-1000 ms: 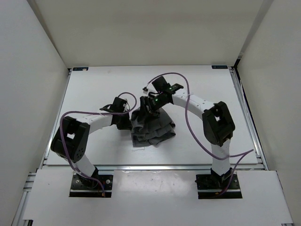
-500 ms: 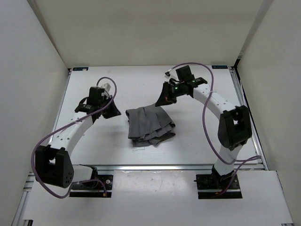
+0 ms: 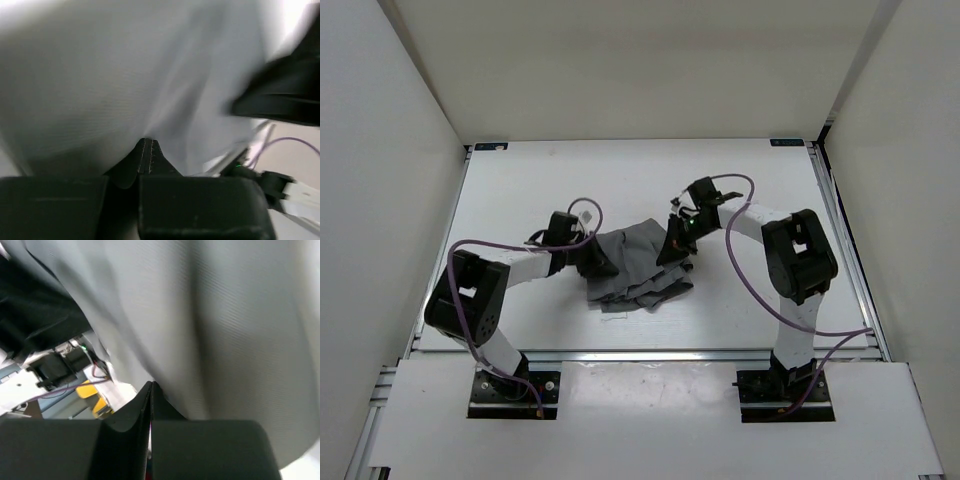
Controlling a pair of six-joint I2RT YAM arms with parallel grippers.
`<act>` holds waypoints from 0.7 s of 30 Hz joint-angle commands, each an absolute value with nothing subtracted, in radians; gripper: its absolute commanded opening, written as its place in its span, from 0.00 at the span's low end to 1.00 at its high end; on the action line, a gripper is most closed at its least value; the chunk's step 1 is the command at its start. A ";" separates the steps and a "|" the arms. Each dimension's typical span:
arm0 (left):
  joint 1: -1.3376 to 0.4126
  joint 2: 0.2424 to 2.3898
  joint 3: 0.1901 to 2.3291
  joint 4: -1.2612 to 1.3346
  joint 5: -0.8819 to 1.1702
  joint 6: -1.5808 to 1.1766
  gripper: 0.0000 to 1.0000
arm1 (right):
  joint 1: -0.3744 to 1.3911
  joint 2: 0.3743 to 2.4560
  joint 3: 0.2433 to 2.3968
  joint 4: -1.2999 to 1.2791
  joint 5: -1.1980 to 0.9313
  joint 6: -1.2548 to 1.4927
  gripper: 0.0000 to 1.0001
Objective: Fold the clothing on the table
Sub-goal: Fold the skirt
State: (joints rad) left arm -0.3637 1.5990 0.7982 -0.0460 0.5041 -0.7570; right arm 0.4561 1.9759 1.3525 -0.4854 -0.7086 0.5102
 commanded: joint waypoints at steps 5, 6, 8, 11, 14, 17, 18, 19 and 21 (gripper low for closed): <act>-0.385 1.606 0.617 0.054 0.416 -0.764 0.00 | 0.404 1.890 1.172 -0.479 -0.722 0.479 0.00; -0.394 1.611 0.624 0.052 0.408 -0.758 0.00 | 0.399 1.887 1.166 -0.476 -0.723 0.477 0.00; -0.411 1.621 0.626 0.041 0.394 -0.749 0.00 | 0.385 1.887 1.149 -0.471 -0.727 0.480 0.01; -0.393 1.615 0.656 0.026 0.439 -0.753 0.00 | 0.371 1.864 1.160 -0.474 -0.733 0.468 0.00; -0.348 1.521 0.724 -0.027 0.537 -0.752 0.00 | 0.365 1.806 1.215 -0.512 -0.732 0.453 0.01; -0.272 1.335 0.800 -0.211 0.542 -0.697 0.27 | 0.333 1.688 1.278 -0.558 -0.727 0.445 0.25; -0.256 1.312 0.816 -0.251 0.534 -0.681 0.29 | 0.330 1.662 1.282 -0.566 -0.718 0.445 0.27; -0.226 1.274 0.834 -0.341 0.503 -0.642 0.31 | 0.299 1.619 1.266 -0.574 -0.715 0.451 0.33; -0.209 1.223 0.847 -0.455 0.419 -0.560 0.35 | 0.254 1.554 1.224 -0.552 -0.715 0.456 0.46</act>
